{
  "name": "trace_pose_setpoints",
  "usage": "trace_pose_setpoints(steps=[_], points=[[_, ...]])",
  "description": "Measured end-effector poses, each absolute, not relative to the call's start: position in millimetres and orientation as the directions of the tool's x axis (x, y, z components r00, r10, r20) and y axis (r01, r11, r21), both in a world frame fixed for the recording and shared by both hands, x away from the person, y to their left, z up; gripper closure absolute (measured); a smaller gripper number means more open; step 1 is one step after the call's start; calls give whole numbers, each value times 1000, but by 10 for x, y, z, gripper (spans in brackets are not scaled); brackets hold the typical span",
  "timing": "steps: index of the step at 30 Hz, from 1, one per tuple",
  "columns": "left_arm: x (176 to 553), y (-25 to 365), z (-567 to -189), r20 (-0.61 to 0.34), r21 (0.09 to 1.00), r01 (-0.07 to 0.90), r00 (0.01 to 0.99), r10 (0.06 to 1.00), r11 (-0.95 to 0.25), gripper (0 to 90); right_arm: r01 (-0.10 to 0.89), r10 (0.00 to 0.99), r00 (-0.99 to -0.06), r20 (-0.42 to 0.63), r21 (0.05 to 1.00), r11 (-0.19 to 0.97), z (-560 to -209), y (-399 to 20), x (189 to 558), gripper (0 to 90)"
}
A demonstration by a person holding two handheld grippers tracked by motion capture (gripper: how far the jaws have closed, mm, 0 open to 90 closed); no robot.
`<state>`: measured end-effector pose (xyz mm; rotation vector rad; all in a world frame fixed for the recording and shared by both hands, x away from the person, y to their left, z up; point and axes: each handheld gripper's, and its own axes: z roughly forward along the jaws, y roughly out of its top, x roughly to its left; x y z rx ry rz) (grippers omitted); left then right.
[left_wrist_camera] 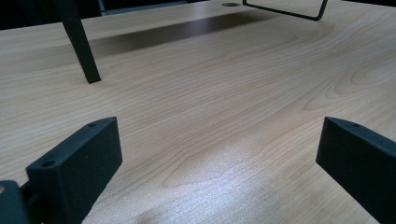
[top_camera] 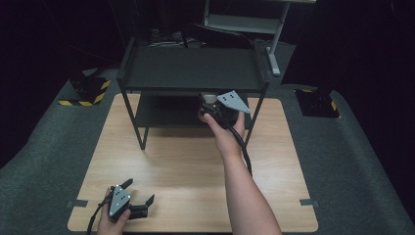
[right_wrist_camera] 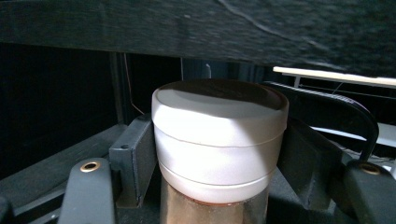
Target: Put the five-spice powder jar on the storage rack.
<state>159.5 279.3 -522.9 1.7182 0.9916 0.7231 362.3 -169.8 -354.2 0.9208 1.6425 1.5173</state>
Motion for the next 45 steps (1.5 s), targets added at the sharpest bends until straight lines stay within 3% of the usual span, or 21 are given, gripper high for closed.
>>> trace_pose_setpoints(steps=[22, 27, 35, 45], points=[[1594, 2793, -5230, 18, 942, 285, 488, 873, -179, 5, 21, 864, -503, -17, 999, 32, -3623, -1722, 3648, 334], [1594, 2791, -5230, 19, 942, 285, 487, 873, -179, 5, 22, 856, -516, 30, 1000, -22, -3637, -1765, 3665, 239], [1594, 2790, -5231, 18, 942, 285, 486, 874, -178, 5, 37, 855, -518, 16, 999, 3, -3621, -1754, 3650, 34], [1596, 2791, -5227, 19, 941, 286, 486, 873, -181, 5, 34, 846, -533, 1, 999, 20, -3599, -1787, 3593, 4]])
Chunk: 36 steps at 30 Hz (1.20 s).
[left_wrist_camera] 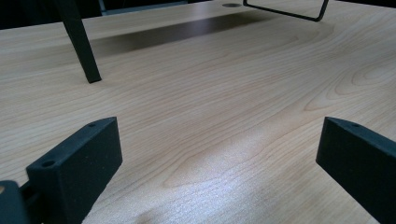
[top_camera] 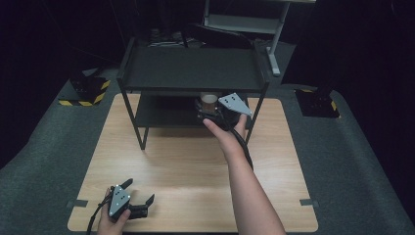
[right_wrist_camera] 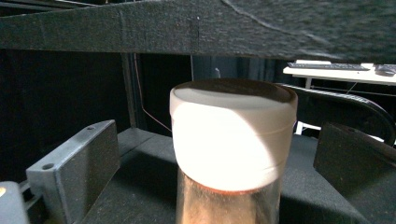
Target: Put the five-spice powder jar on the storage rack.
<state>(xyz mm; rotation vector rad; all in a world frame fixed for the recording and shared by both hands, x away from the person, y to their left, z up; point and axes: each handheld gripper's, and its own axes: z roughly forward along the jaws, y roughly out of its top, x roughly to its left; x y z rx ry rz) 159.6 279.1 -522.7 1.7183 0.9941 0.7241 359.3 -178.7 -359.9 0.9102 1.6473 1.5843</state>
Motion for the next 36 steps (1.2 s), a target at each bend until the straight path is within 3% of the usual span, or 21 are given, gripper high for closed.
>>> trace_pose_setpoints(steps=[15, 36], points=[[1596, 2785, -5230, 13, 941, 289, 483, 875, -174, 5, 12, 822, -570, 15, 1000, -10, -3797, -2084, 3312, 3], [1594, 2773, -5227, 15, 940, 292, 477, 879, -175, 5, -13, 793, -609, 7, 1000, -19, -4256, -2646, 2614, 3]])
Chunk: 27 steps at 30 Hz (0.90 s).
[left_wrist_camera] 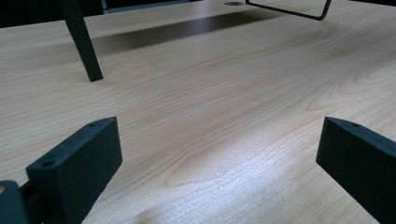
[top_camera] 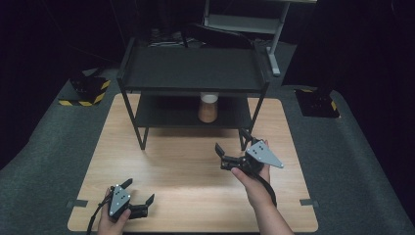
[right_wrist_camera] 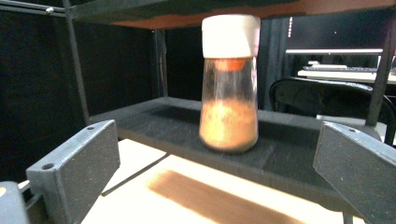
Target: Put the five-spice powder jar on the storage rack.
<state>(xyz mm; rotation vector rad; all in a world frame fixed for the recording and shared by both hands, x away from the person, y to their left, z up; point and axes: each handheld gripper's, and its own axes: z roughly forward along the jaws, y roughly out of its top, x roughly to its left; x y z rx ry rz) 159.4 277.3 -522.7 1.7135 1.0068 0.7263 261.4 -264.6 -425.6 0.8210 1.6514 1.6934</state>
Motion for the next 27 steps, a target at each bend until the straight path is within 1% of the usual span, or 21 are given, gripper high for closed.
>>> trace_pose_setpoints(steps=[7, 12, 17, 27], points=[[1594, 2772, -5227, 15, 941, 291, 477, 879, -175, 5, -9, 794, -607, -4, 1000, -2, -4429, -2838, 2385, 3], [1593, 2770, -5226, 16, 940, 292, 475, 880, -175, 5, 18, 798, -602, 7, 1000, 5, -4594, -2984, 2240, 3], [1595, 2767, -5223, 17, 940, 293, 475, 880, -177, 5, 30, 797, -603, -12, 999, 38, -4775, -3135, 2118, 3], [1596, 2762, -5221, 20, 939, 294, 474, 880, -179, 5, 87, 823, -567, -1, 994, 61, -5102, -3327, 1896, 3]])
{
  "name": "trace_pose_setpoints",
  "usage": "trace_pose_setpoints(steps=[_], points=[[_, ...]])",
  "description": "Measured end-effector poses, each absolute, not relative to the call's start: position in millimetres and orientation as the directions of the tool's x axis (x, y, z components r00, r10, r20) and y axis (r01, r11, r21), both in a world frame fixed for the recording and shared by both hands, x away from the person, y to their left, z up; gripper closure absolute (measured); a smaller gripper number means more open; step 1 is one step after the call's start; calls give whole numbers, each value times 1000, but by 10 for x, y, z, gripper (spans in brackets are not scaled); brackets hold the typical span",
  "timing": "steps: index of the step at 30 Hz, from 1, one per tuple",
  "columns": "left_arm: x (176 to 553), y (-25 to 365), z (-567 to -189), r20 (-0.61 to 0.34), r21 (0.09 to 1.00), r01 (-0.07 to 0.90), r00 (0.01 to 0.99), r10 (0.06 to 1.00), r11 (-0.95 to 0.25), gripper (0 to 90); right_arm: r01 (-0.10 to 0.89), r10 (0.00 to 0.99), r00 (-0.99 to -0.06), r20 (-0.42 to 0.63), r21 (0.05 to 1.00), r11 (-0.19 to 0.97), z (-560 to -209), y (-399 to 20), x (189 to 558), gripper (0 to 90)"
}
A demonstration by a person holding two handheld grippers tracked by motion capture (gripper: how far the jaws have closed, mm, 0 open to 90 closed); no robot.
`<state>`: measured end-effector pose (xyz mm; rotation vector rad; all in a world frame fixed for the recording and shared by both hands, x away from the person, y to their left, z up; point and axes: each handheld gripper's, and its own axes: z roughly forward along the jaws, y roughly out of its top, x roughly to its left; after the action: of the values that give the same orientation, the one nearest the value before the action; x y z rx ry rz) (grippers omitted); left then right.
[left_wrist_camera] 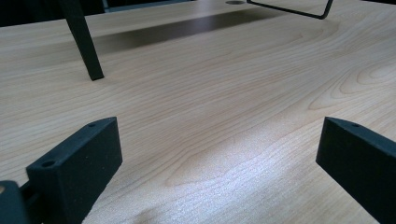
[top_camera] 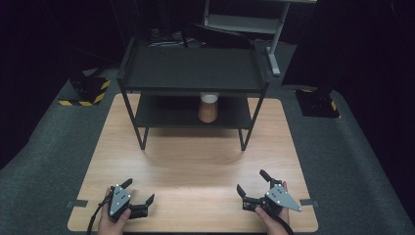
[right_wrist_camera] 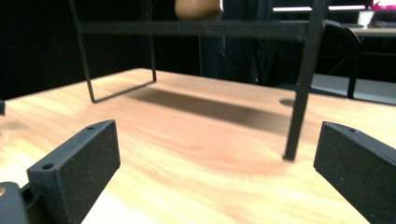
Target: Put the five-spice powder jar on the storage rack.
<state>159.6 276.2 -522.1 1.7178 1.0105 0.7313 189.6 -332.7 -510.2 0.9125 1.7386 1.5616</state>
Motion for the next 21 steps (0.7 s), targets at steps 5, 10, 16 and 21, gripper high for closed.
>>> trace_pose_setpoints(steps=[5, 10, 16, 21], points=[[1595, 2763, -5218, 20, 938, 295, 476, 879, -180, 5, 105, 828, -560, -20, 990, 95, -5218, -3370, 1844, 3], [1596, 2764, -5218, 20, 938, 294, 477, 879, -181, 5, 115, 844, -535, -43, 986, 124, -5270, -3398, 1798, 3], [1605, 2769, -5212, 15, 937, 299, 479, 878, -180, 5, 151, 855, -516, -45, 978, 143, -5301, -3461, 1776, 3], [1612, 2762, -5206, 15, 936, 303, 479, 878, -182, 5, 180, 868, -497, -18, 976, 123, -5322, -3503, 1771, 3]])
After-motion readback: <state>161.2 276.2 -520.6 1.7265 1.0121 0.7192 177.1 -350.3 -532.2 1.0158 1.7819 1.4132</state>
